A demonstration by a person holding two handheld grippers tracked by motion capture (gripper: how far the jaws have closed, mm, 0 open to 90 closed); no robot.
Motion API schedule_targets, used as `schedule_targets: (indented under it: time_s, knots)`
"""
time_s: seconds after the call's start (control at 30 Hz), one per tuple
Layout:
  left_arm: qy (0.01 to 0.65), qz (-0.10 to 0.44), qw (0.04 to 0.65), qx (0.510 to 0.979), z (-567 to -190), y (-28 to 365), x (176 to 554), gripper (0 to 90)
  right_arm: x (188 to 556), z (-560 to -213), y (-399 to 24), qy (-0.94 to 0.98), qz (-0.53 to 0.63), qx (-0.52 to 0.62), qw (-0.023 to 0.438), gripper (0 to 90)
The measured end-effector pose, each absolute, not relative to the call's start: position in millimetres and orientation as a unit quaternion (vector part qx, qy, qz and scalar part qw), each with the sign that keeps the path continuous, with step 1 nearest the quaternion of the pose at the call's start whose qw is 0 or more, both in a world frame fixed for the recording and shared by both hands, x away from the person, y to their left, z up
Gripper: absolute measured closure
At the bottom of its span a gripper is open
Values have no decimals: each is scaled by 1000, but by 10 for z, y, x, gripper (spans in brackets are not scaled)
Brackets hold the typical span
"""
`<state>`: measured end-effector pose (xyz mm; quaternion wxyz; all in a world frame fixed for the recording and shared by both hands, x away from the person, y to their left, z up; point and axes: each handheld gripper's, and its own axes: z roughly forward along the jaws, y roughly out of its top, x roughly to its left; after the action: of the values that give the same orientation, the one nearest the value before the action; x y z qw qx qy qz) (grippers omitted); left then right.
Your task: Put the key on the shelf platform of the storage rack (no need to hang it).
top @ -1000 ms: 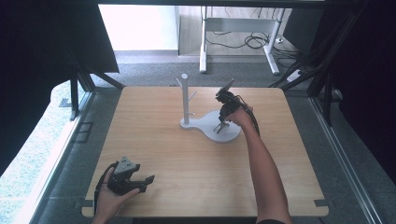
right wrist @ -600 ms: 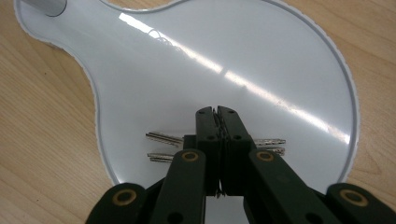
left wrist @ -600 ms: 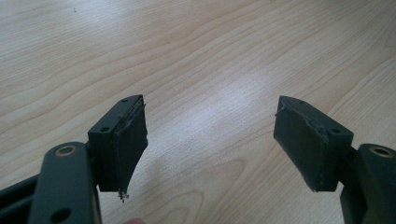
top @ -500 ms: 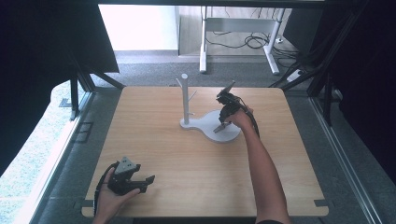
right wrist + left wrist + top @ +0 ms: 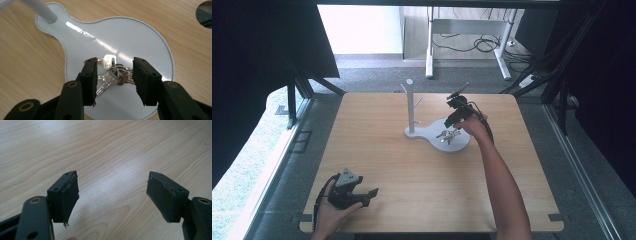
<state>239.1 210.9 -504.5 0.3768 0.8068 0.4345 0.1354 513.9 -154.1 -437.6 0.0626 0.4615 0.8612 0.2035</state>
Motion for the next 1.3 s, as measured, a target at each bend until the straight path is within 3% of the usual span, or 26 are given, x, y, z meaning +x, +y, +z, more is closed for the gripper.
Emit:
schedule_targets:
  time_s: [0.4, 0.87, 1.3]
  knots:
    - [436, 137, 376, 806, -5052, 2116, 2394, 260, 4828, -4276, -1632, 876, 231, 420, 60, 523]
    - [437, 139, 370, 808, -5065, 2089, 2395, 260, 4215, -4271, -1954, 881, 278, 378, 65, 520]
    - [434, 135, 364, 813, -5107, 2030, 2397, 260, 3578, -4620, -2420, 871, 313, 375, 51, 494]
